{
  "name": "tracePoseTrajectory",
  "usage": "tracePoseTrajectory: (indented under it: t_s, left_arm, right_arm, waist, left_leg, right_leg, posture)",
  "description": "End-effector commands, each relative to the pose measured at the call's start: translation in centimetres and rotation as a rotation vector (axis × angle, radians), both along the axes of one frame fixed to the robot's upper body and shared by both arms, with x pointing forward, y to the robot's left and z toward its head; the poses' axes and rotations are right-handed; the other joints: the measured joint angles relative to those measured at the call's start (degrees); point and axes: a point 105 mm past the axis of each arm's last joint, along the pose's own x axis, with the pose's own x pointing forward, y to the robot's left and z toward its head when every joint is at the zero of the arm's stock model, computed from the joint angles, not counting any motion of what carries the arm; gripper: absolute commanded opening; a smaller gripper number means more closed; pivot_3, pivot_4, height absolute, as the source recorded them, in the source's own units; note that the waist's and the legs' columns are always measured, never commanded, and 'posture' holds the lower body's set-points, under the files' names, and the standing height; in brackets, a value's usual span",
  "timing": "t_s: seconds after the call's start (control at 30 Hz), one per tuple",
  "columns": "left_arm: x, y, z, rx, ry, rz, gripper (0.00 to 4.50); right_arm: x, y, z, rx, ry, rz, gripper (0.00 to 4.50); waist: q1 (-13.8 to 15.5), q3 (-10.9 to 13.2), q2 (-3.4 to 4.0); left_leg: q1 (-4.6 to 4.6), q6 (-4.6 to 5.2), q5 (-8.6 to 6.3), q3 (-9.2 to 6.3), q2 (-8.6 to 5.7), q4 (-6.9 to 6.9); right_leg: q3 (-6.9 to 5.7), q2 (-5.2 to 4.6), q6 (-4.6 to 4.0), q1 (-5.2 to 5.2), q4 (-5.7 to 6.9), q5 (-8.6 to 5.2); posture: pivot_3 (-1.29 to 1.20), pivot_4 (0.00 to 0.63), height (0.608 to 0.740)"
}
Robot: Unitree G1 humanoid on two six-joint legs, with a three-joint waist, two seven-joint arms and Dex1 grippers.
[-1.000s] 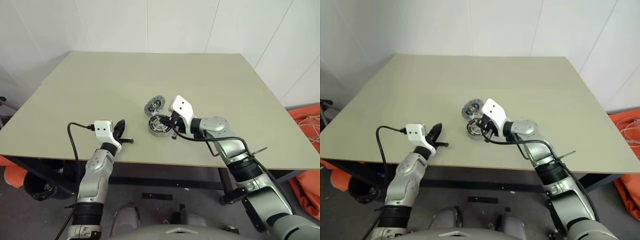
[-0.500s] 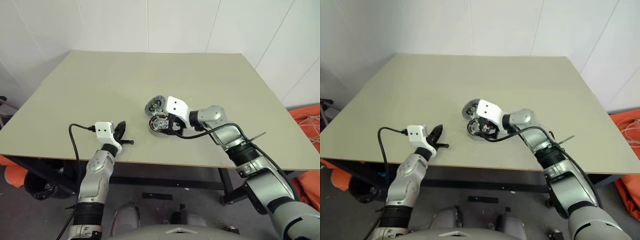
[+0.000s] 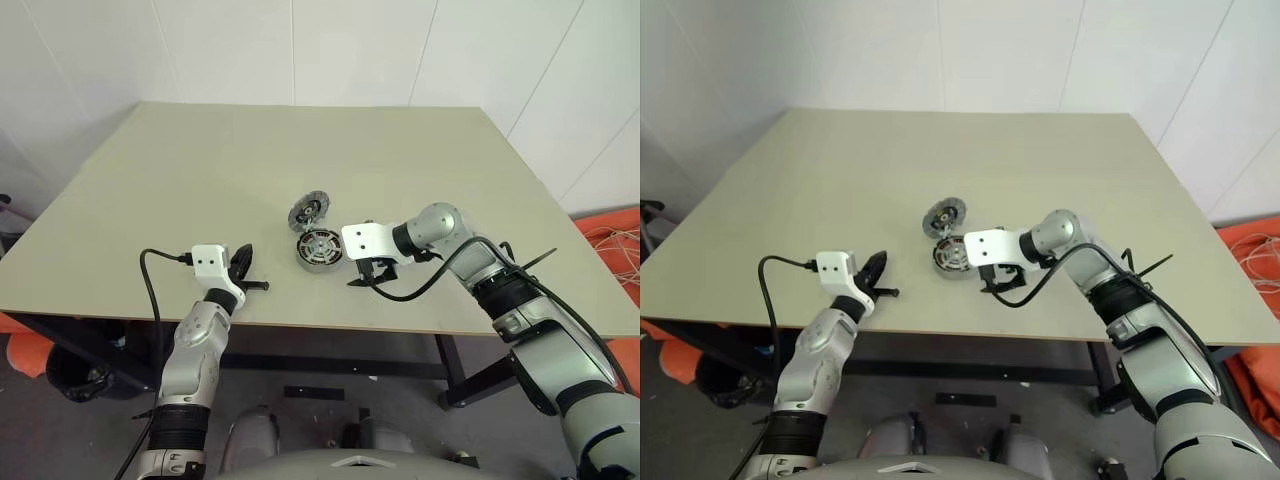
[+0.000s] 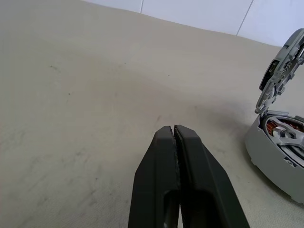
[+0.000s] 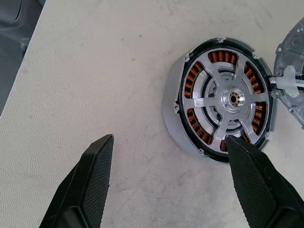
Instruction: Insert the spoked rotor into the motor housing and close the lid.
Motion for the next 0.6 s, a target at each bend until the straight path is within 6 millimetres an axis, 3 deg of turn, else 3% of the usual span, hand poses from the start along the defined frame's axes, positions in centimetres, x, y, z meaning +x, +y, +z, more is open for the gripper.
tracePoseTrajectory:
  t_s: [0.03, 0.6]
  left_arm:
    - [0.3, -0.3, 0.9, -0.009, -0.034, -0.007, 0.07]
    - [0.4, -0.4, 0.7, -0.019, -0.029, -0.006, 0.07]
  right_arm:
    - [0.7, 0.8, 1.2, -0.015, -0.055, 0.051, 4.23]
    - [1.3, 1.4, -0.1, -0.082, -0.048, 0.112, 4.23]
  waist:
    - [-0.05, 0.00, 0.00]
    - [-0.04, 0.00, 0.00]
  left_leg:
    - [-0.02, 0.02, -0.01, 0.00, 0.00, 0.04]
    - [-0.18, 0.25, -0.16, 0.00, 0.10, 0.50]
  right_leg:
    - [0.00, 0.00, -0.01, -0.01, 0.01, 0.01]
    - [-0.06, -0.01, -0.03, -0.01, 0.17, 0.03]
  posture:
    - [0.00, 0.000, 0.740]
    - [0.00, 0.000, 0.740]
